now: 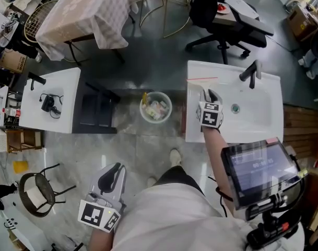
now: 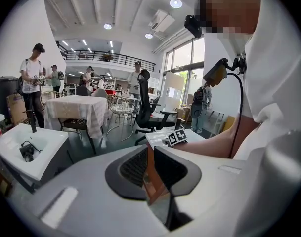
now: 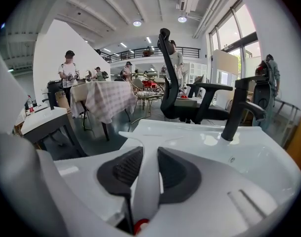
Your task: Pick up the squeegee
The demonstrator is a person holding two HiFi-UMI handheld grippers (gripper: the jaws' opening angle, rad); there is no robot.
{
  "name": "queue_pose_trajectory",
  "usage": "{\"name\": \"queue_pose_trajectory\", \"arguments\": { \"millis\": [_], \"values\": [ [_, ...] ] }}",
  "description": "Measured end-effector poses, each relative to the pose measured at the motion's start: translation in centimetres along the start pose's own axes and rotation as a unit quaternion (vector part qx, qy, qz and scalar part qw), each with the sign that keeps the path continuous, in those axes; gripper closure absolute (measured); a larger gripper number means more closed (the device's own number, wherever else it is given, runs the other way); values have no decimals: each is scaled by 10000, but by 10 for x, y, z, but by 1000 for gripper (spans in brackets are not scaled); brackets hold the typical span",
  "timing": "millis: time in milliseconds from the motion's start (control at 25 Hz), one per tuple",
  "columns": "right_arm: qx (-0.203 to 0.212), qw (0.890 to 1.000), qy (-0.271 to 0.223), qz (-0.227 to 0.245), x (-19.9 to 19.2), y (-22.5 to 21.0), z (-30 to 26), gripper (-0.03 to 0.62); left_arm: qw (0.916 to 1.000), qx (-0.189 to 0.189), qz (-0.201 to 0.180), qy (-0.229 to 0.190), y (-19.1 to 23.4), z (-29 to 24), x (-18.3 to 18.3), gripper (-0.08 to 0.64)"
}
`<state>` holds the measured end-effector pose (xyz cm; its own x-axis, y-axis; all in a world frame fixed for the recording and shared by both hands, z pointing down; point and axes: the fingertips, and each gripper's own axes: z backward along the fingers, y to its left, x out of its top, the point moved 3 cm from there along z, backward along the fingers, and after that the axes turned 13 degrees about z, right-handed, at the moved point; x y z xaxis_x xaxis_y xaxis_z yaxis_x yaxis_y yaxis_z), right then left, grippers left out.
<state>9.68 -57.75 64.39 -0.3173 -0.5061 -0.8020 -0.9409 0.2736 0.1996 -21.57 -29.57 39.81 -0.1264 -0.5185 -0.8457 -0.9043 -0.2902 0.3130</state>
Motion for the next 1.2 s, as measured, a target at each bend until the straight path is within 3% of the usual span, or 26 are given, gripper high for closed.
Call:
{"name": "queue_pose_trajectory", "arguments": {
  "millis": [440,1200],
  "values": [
    [-86,9998,-182,63,4,13,86,491,9986,-511,-30,-105,-4,47,-15,512],
    [-116,9979,-628,-116,0,73,293,491,9891,-1451,-25,-250,-12,162,-69,512]
  ]
}}
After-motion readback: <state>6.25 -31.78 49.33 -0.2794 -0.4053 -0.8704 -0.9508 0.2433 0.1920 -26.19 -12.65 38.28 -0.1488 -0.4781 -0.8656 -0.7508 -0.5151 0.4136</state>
